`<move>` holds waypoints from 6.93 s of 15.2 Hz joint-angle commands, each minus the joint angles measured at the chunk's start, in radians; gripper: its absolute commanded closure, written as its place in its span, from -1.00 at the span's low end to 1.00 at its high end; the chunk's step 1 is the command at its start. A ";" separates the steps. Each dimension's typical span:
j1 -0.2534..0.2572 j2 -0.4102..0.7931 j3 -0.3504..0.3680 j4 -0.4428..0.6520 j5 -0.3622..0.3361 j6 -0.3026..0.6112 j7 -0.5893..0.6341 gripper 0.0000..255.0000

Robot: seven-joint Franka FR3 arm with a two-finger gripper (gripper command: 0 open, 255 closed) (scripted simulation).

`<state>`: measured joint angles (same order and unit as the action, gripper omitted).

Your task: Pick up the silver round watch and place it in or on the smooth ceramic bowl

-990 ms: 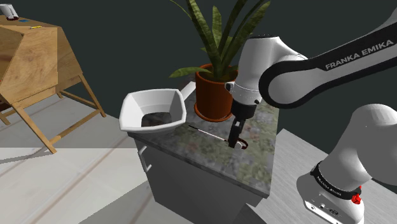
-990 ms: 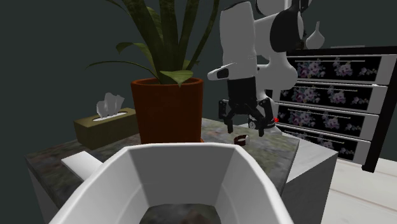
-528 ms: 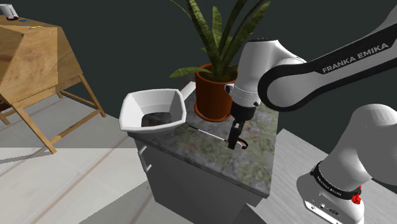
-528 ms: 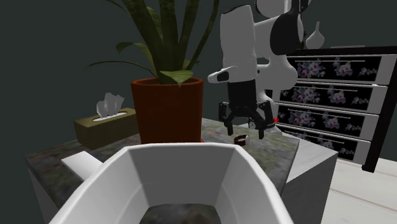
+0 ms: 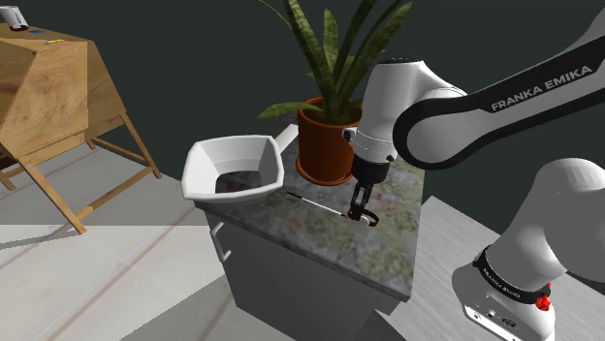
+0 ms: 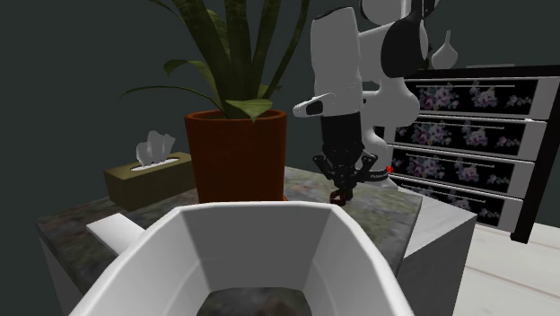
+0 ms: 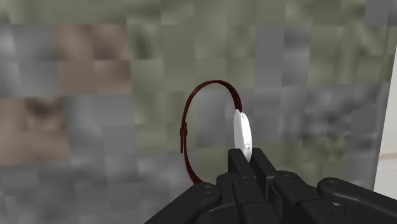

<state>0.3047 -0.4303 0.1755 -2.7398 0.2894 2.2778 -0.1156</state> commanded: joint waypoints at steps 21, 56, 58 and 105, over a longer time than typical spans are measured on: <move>-0.013 -0.139 -0.023 0.152 -0.041 -0.289 0.043 1.00; -0.011 0.618 0.030 1.182 -0.180 -0.549 0.207 1.00; 0.001 0.714 0.032 1.318 -0.200 -0.588 0.223 1.00; 0.037 0.994 0.024 1.642 -0.249 -0.635 0.237 -1.00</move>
<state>0.3414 0.5635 0.1995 -1.0983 0.0405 1.6434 0.1215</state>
